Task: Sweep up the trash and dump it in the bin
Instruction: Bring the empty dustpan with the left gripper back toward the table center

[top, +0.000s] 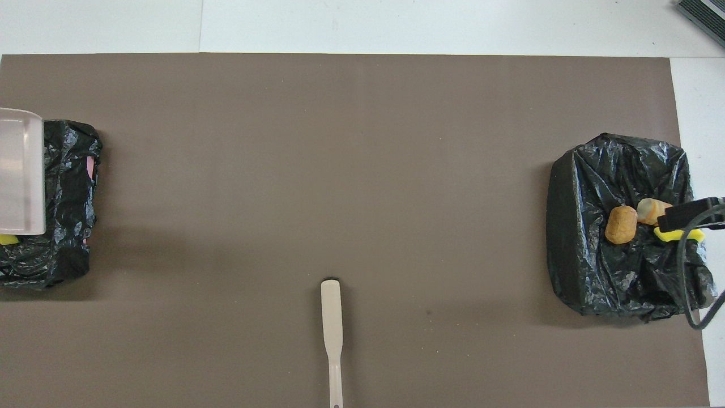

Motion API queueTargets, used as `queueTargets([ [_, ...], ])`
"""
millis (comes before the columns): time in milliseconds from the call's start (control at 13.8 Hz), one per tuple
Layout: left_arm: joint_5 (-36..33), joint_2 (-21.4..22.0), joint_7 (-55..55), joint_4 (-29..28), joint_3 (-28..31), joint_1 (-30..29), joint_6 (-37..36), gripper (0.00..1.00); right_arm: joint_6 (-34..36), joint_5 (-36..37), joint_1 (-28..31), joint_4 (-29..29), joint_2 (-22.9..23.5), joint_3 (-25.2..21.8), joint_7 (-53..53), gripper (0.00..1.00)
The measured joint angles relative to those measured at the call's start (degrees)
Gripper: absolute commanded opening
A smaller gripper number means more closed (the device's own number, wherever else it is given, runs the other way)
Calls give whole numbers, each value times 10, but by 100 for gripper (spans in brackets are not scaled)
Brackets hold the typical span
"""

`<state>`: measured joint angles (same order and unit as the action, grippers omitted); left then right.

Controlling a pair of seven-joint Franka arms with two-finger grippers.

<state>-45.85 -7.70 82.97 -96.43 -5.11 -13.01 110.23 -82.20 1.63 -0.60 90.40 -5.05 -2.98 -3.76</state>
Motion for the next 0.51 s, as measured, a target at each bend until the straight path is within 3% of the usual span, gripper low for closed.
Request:
queueTargets([
  [506, 140, 0, -71, -34, -1, 101, -10, 0, 3, 0, 3, -11, -2, 3, 4, 100],
])
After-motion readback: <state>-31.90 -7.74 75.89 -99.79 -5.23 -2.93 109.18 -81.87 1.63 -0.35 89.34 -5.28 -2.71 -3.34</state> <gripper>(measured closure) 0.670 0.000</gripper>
